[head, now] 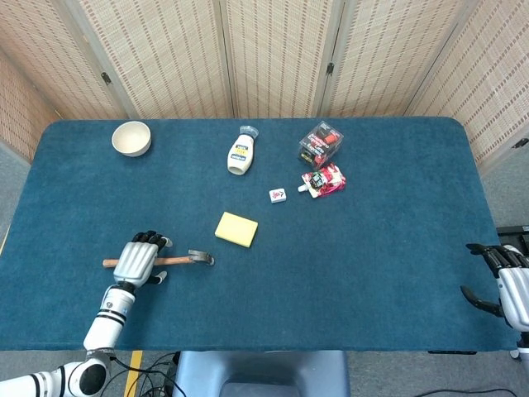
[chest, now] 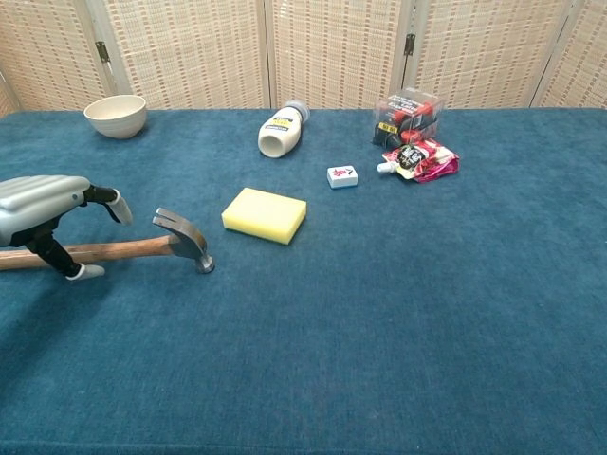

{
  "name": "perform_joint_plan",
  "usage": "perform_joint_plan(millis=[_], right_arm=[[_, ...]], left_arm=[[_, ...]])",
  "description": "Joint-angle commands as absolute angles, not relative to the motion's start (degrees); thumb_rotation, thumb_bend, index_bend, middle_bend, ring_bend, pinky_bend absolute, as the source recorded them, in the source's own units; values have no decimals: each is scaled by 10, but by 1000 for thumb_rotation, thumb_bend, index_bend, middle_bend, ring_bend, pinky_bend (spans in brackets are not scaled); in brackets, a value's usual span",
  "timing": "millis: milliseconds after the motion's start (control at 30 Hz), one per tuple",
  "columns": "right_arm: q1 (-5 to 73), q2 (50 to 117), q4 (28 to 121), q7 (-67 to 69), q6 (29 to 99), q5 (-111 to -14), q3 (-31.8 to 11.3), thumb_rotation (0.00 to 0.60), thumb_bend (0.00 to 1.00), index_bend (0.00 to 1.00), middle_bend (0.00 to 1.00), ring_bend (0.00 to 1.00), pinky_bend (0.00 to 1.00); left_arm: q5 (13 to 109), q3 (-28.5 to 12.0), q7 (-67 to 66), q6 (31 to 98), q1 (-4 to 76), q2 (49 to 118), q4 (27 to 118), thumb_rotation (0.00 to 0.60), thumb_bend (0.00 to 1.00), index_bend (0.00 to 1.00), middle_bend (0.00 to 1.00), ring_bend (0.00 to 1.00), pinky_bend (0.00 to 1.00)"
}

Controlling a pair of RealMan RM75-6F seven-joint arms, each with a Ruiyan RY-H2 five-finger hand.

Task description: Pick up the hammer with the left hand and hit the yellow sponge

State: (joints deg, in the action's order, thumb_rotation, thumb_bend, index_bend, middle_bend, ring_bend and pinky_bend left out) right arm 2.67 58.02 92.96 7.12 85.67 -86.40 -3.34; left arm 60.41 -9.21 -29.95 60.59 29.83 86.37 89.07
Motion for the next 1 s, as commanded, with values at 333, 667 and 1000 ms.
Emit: perform_joint_plan(millis=[333,667,1000], right_arm=[[24,581,926,74,857,-861,-33,600,129,239,338,232,272],[23,582,925,75,859,-862,-33,600,130,239,343,232,272],[20,583,923,77,860,-861,-33,600,130,239,347,232,272]], left_arm=[[598,-78,-298,598,312,876,883,600,401,350,338,167,199],[594,-70,-300,597,321,889,877,600,499,360,342,167,199],[590,-65,-302,603,325,887,885,600,520,372,369,167,198]])
